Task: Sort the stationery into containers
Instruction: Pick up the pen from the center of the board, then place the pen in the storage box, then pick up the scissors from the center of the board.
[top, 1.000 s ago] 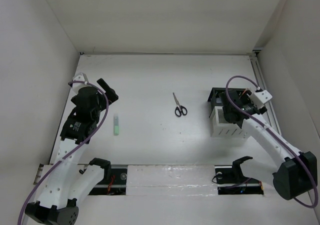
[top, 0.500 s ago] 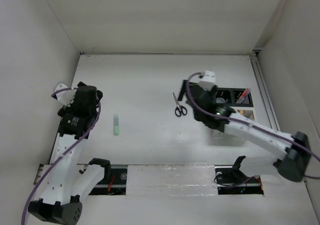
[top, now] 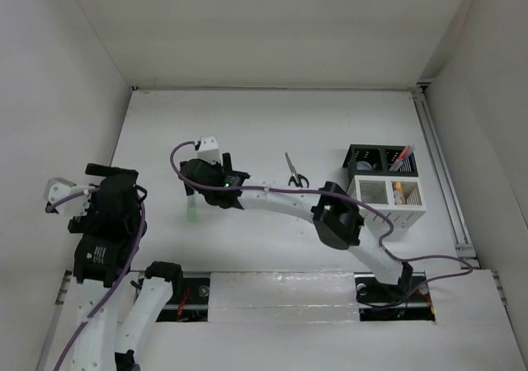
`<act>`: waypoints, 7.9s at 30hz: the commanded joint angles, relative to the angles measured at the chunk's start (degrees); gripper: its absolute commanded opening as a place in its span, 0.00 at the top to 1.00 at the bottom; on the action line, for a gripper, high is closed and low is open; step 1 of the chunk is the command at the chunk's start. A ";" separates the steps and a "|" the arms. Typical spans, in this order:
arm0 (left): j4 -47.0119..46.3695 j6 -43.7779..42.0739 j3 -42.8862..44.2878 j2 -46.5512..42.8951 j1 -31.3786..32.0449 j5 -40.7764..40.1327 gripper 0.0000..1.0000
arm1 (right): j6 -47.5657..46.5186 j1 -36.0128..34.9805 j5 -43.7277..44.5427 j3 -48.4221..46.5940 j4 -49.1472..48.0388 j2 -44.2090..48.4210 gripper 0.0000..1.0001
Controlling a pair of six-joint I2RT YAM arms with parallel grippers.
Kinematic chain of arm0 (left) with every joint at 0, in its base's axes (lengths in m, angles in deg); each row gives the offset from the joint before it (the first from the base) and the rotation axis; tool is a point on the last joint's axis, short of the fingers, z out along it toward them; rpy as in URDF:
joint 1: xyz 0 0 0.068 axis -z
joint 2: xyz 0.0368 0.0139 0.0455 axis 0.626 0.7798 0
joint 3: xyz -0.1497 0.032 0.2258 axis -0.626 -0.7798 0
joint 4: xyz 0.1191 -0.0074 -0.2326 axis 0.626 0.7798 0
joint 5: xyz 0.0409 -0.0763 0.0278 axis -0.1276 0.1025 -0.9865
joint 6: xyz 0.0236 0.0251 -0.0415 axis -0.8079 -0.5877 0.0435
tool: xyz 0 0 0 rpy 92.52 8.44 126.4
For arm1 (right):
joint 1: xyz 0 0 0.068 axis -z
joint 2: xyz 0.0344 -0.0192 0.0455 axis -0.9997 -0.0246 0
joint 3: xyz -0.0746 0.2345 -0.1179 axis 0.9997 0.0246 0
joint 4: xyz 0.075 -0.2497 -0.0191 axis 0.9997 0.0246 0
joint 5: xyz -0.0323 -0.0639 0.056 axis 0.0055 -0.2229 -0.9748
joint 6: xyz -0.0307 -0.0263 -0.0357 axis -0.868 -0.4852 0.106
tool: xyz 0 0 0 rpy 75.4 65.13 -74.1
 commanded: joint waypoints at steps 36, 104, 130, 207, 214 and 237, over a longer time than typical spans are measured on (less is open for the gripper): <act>-7.67 -6.16 -1.80 -0.73 -0.19 2.87 0.01 | -10.11 0.15 -22.89 9.79 -6.54 -2.48 1.00; -16.46 -16.62 -3.91 1.20 2.19 14.65 0.01 | 6.68 55.18 27.63 78.61 0.97 81.75 1.00; -16.99 -17.15 -3.91 1.20 2.19 15.71 0.01 | 46.30 45.86 39.15 64.28 40.69 57.67 0.89; -17.17 -12.57 31.23 68.51 35.75 25.37 0.01 | -16.53 13.26 8.55 45.03 12.13 83.59 0.06; -11.20 -6.61 37.84 78.80 40.51 23.79 0.01 | -16.53 13.26 10.50 45.73 14.77 86.67 0.06; -11.72 -3.16 31.24 83.38 41.04 25.10 0.06 | -18.11 13.26 9.36 50.92 9.50 87.20 0.04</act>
